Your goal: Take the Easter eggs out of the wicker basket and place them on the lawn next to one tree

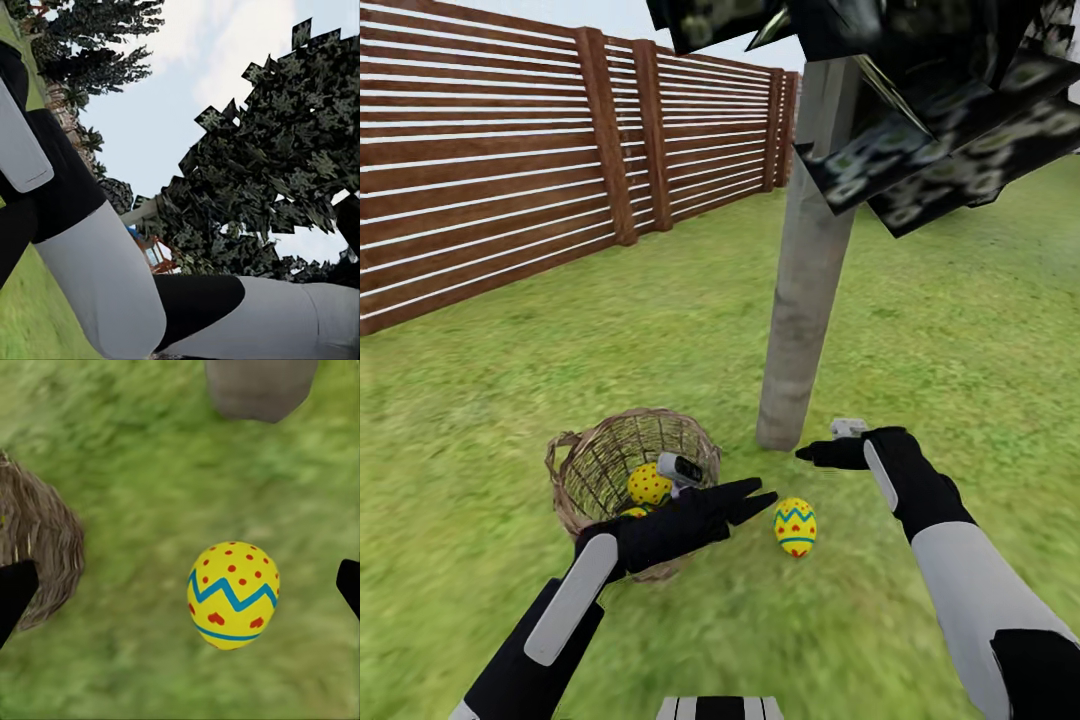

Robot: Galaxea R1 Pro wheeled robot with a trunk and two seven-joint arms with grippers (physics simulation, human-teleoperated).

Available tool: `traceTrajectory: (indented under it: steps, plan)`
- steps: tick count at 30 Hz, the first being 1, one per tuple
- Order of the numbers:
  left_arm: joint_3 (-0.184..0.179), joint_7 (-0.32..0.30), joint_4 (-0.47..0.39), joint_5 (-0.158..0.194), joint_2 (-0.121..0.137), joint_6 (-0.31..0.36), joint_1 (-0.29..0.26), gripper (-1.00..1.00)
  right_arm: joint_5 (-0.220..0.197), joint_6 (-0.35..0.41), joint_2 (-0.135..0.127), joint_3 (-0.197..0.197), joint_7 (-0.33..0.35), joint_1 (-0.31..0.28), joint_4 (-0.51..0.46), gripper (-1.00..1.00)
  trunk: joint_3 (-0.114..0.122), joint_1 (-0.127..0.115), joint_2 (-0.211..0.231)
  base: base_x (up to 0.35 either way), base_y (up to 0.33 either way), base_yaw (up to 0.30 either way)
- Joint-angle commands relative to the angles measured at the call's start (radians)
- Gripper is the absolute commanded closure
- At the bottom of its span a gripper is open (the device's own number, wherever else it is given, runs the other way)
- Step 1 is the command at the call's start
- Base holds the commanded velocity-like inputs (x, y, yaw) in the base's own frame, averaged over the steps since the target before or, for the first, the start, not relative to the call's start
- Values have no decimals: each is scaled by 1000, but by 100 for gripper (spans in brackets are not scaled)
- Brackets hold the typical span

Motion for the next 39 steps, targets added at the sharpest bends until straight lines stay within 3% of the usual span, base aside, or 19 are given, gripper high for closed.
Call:
traceTrajectory:
  steps: [1, 6, 11, 17, 21, 25, 33, 39]
  plan:
    - [6, -17, 1, 2, 4, 5, -1, -100, -3, 17, -1, 2, 1, 0, -17, -100, 3, -1, 0, 0, 0, 286]
    - [27, -55, -1, 2, 19, 6, -1, -100, -3, 72, 5, 3, 2, 1, -96, -100, 23, -3, 1, 0, 0, 291]
    - [71, -67, -1, 4, 50, 6, -1, -100, -2, 78, 10, 4, 1, 1, -106, -100, 42, -5, 2, 0, 0, 293]
    - [124, -109, 1, 3, 57, 7, -1, -100, -2, 79, 11, 6, 0, 3, -107, -100, 65, -8, 4, 0, 0, 294]
    - [131, -112, 3, 3, 68, 7, -1, -100, -1, 79, 11, 6, 0, 4, -105, -100, 81, -10, 5, 0, 0, 294]
    - [134, -112, 5, 4, 87, 6, -1, -100, 2, 78, 12, 7, -2, 6, -103, -100, 93, -24, 32, 0, 0, 295]
    - [200, -112, 12, 4, 92, 6, 0, -100, 9, 76, 13, 10, -10, 8, -97, -100, 118, -55, 88, 0, 0, 297]
    - [254, -111, 26, 2, 95, 5, 5, -100, 7, 72, 14, 15, -58, 8, -83, -100, 131, -70, 116, 0, 0, 297]
